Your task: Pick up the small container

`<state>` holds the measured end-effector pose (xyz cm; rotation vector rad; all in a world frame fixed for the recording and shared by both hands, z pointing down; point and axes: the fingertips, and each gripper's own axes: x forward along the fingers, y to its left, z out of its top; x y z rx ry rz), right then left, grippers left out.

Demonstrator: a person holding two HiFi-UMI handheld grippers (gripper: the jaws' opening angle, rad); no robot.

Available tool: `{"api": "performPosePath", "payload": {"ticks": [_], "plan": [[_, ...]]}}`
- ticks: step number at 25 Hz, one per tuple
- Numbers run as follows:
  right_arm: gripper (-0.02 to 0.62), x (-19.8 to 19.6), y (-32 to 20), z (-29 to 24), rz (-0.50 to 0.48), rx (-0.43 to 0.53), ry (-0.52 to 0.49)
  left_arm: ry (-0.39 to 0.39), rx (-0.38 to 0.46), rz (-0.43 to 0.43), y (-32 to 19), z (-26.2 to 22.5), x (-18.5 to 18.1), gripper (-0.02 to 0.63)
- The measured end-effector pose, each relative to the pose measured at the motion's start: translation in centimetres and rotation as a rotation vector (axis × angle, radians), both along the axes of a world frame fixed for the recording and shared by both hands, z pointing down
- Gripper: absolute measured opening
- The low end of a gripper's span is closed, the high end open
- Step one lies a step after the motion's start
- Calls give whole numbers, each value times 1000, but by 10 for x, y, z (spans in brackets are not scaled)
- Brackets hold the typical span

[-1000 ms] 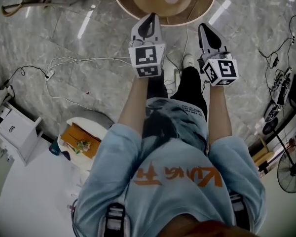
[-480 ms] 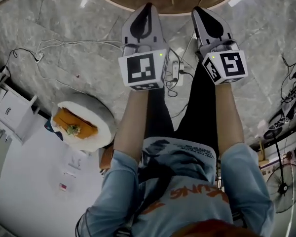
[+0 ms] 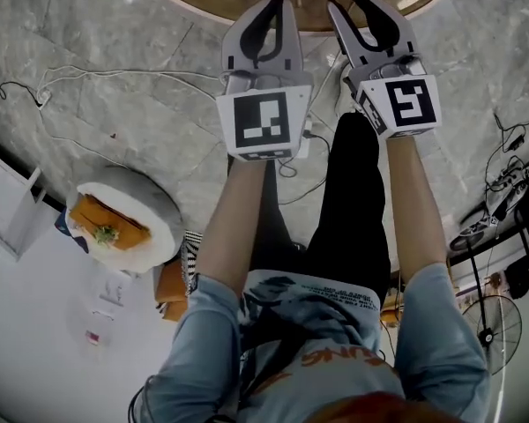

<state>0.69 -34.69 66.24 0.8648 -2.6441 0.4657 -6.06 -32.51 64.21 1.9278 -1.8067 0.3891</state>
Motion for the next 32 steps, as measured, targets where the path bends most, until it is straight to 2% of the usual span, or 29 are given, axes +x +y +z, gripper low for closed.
{"api": "performPosePath", "payload": {"ticks": [9,16,21,27,32], "plan": [[184,-42,-48,13,-1,108,46,22,-5,-1,-1,7,-15,23],[179,-63,-70,14,-13,156,33,34,-21,-20,2,14,-25,23],[152,-63,-79,16,6,192,26,43,-28,-26,-1,19,-26,23],[170,-67,-80,17,6,222,34,46,-41,-27,-1,25,-30,23],[161,-68,-83,17,27,228,45,47,-43,-27,-5,25,-30,23]]}}
